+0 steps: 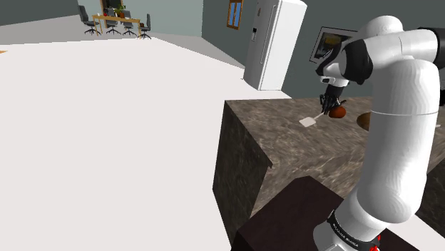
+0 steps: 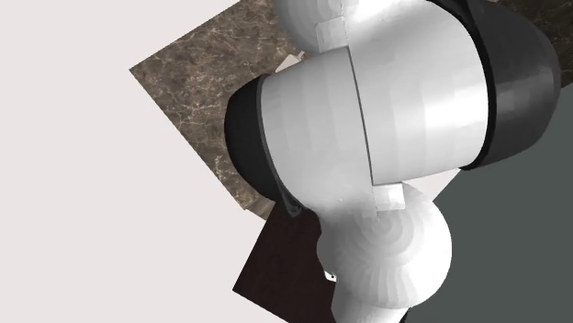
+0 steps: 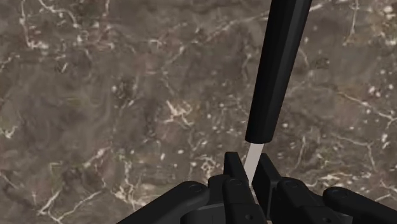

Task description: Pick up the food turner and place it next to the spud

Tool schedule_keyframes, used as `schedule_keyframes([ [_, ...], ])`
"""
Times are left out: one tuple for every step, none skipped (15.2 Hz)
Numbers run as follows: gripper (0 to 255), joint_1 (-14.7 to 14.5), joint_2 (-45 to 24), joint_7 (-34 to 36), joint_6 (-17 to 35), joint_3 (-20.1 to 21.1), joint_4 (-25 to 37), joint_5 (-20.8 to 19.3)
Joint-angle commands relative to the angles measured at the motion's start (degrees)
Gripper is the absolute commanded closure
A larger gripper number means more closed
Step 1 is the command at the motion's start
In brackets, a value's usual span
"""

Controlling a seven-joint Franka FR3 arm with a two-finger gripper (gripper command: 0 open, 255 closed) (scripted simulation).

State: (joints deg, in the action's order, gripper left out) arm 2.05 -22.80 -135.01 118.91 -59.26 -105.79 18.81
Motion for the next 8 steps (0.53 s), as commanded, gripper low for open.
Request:
schedule_keyframes([
  [255,0.58,-0.89,-0.54,1.28,0.69,-0.69,0.94],
  [255,0.81,-1.26,-0.77,1.89,0.99,-1.05,1.34],
  [255,1.04,-1.64,-1.01,2.48,1.31,-1.4,1.75],
  [255,1.28,-2.02,-1.25,3.07,1.63,-1.73,2.16],
  [255,1.53,-2.41,-1.49,3.66,1.96,-2.05,2.59],
  [255,1.79,-2.81,-1.73,4.24,2.31,-2.36,3.02],
  [255,2.05,-3.22,-1.98,4.81,2.66,-2.65,3.45],
  [255,2.32,-3.63,-2.24,5.38,3.02,-2.93,3.9],
])
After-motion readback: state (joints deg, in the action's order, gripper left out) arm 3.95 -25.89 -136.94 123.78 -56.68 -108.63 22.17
